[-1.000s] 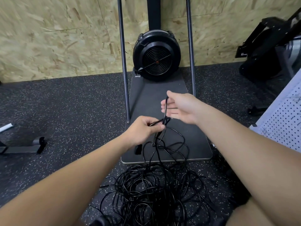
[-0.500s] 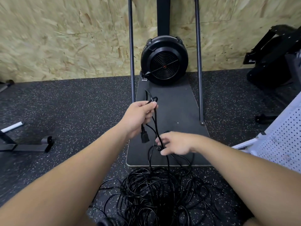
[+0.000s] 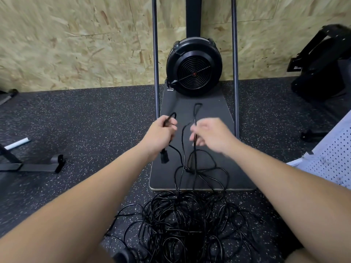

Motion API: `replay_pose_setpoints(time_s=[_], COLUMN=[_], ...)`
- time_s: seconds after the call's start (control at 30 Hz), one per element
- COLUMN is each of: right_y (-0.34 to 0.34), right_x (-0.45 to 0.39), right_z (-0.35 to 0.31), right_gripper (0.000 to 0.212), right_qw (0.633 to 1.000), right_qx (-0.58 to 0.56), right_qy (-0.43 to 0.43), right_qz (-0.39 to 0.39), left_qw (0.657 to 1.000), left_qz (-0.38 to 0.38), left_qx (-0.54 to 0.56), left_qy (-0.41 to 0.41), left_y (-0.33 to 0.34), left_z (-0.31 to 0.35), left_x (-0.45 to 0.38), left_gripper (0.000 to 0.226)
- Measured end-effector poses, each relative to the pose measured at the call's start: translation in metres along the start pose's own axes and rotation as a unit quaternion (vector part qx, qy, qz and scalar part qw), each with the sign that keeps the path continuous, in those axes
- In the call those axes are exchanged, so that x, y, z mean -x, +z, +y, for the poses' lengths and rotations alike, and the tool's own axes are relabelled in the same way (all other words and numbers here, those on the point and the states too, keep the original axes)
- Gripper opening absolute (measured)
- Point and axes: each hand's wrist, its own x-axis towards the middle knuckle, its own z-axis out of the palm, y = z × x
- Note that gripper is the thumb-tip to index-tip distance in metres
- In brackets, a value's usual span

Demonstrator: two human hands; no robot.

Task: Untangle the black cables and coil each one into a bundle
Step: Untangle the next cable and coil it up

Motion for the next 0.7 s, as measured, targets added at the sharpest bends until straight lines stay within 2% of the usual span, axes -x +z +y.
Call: replay_pose_setpoints(time_s=[0.07,0.17,0.37,0.47,0.57,0.63,0.7], right_y=[-0.016,-0.035,-0.05,-0.056,-0.059,-0.056,-0.049], right_x=[-0.001,0.0,-0.005,-0.008,-0.006,-0.002,0.004], right_z=[-0.023,-0.04,-0.035,-0.027,-0.014,-0.007,-0.006], right_gripper=[0.023,0.023,0.022,0.022,0.011,0.017,0.022], right_qw=[0.996,0.983,0.971,0.971,0.987,0.995,0.995], right_qx=[-0.07,-0.158,-0.203,-0.212,-0.109,-0.022,0.049], right_qy=[-0.02,-0.044,-0.046,-0.015,0.051,0.076,0.089], right_qz=[0.057,0.087,0.113,0.111,0.108,0.066,-0.016], left_qw=[0.998,0.987,0.954,0.969,0.989,0.994,0.995], left_qz=[-0.047,-0.142,-0.292,-0.242,-0.147,-0.104,-0.084], left_qx=[-0.035,-0.051,-0.017,-0.026,-0.009,0.028,0.049], left_qy=[-0.021,-0.06,-0.071,-0.047,-0.012,-0.006,0.0], left_y=[0.007,0.021,0.035,0.039,0.04,0.034,0.027], left_z=[-0.009,-0.017,-0.008,-0.008,-0.007,-0.004,0.0], left_x=[0.006,0.017,0.029,0.029,0.026,0.019,0.014], left_gripper=[0.03,0.042,0.027,0.019,0.006,0.004,0.011])
